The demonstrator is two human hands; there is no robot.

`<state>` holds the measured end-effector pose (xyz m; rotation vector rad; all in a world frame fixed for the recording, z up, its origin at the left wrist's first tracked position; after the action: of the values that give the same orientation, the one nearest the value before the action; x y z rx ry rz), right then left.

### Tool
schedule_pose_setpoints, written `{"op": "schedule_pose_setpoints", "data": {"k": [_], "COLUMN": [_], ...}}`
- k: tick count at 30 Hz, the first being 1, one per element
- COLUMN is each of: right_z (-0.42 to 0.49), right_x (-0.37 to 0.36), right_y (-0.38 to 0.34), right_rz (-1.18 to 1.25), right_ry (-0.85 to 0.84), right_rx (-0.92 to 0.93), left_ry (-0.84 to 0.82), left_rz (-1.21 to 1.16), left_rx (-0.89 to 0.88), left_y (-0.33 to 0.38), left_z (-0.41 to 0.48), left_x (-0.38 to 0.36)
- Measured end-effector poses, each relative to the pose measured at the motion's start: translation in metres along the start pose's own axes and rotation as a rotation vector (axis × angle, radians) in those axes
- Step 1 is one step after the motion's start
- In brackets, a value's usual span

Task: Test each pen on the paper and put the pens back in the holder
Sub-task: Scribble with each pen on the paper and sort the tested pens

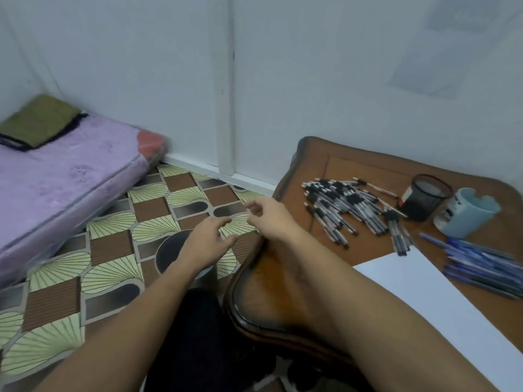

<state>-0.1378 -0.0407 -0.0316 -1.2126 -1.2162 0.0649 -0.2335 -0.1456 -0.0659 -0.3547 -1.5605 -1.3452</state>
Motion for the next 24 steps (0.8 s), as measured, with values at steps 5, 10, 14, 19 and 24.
{"op": "schedule_pose_setpoints", "data": {"k": [5, 10, 14, 19, 24], "right_z": [-0.041, -0.101, -0.162, -0.222, -0.225], "right_x": [0.078, 0.154, 0.209, 0.238, 0.242], "right_y": [0.05, 0.142, 0.225, 0.281, 0.305], "right_rz": [0.007, 0.024, -0.024, -0.071, -0.314], "right_ry": [0.165, 0.359, 0.514, 0.604, 0.599], "right_rx": [-0.015, -0.195, -0.402, -0.521, -0.601], "left_ry": [-0.04, -0.162, -0.279, -0.294, -0.325], "left_rz": [-0.04, -0.052, 0.026, 0.087, 0.051], "left_rx": [-0.205, -0.392, -0.473, -0.494, -0.501], "left_y": [0.094, 0.178, 0.21, 0.211, 0.205], "left_z": [0.013, 0.0, -0.021, -0.028, -0.031], "left_x": [-0.046, -0.105, -0.146, -0.165, -0.166]}}
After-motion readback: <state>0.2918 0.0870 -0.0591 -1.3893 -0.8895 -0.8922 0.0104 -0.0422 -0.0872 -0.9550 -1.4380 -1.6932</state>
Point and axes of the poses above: each hand's wrist, its own z-axis towards the middle knuckle, its own x-axis out of the back of the hand, y = z × x, the point moved 9 cm from there along z, towards the middle knuckle, and after that the axes turned 4 degrees about -x, right-handed, at the moved point
